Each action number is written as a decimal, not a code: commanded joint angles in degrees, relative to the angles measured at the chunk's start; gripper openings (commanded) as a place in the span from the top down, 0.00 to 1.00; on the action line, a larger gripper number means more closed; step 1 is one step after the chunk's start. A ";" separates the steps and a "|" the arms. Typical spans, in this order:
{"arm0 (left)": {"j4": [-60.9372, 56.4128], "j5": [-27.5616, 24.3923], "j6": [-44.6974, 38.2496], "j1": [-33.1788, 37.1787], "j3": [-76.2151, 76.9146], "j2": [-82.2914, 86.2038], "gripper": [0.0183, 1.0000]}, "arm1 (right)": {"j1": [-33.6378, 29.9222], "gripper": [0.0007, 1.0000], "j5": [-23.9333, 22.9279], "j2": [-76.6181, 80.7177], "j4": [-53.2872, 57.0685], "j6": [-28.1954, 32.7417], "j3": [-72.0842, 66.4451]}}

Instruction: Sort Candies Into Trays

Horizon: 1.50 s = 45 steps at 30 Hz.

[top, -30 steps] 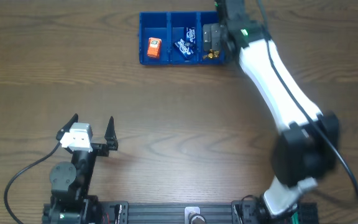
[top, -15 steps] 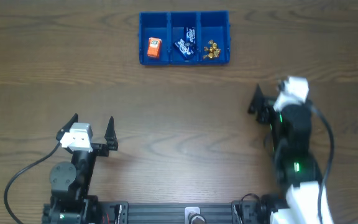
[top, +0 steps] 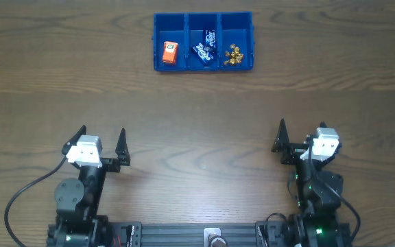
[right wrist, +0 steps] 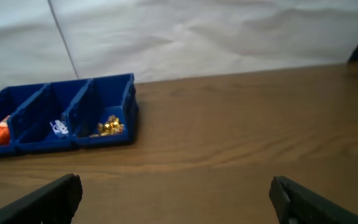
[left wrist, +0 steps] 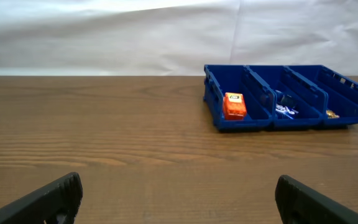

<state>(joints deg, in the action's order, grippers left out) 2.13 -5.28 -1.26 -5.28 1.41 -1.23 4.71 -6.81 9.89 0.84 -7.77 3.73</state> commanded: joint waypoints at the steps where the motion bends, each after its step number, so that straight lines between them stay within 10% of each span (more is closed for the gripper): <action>1: 1.90 -1.18 0.59 0.28 -1.09 0.37 0.00 | -0.24 0.00 3.13 -3.48 -0.24 4.90 -2.34; 45: 1.90 -1.18 0.59 0.28 -1.09 0.37 0.00 | -0.24 0.00 3.10 -9.73 3.52 4.85 -3.28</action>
<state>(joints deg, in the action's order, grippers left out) 2.11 -5.28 -1.26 -5.28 1.41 -1.23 4.71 -4.23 0.62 4.08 -3.62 0.60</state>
